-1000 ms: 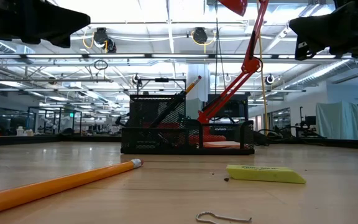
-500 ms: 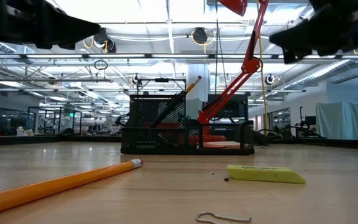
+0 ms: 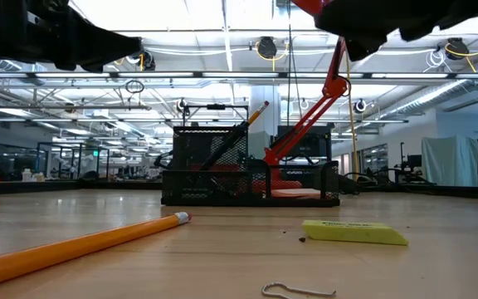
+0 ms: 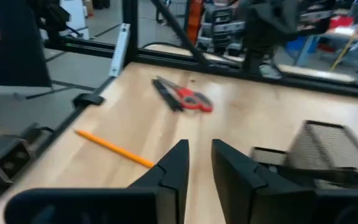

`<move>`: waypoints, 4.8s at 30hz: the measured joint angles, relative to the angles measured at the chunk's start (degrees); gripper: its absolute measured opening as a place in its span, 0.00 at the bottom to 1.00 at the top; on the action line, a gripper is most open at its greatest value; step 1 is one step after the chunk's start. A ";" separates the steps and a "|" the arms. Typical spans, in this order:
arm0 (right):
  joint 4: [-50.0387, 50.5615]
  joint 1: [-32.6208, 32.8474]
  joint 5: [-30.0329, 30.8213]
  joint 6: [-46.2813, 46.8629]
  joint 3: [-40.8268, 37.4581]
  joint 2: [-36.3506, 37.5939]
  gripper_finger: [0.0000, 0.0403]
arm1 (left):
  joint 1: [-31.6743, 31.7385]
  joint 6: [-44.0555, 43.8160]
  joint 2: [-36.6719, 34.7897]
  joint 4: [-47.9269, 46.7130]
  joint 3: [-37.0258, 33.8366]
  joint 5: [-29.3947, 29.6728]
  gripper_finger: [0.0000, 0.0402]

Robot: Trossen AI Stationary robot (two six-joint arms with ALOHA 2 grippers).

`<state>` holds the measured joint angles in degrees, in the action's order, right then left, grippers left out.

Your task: Pick and place office supplies into organizer

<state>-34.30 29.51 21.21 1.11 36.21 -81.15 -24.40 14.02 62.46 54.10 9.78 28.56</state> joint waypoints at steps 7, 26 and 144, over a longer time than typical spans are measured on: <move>4.20 3.46 -0.56 9.50 5.13 -5.62 0.26 | 0.00 -1.11 0.00 -0.30 0.00 0.00 0.11; 13.94 9.43 6.97 26.00 15.28 -22.59 0.66 | 0.00 -2.57 0.00 -0.36 0.00 0.00 0.12; 20.83 4.84 10.23 4.28 13.85 -11.14 0.12 | 0.01 -2.16 0.01 -3.52 -0.04 0.56 0.12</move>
<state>-13.47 34.35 31.44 5.39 50.06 -92.29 -24.39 11.86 62.47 50.58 9.74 29.12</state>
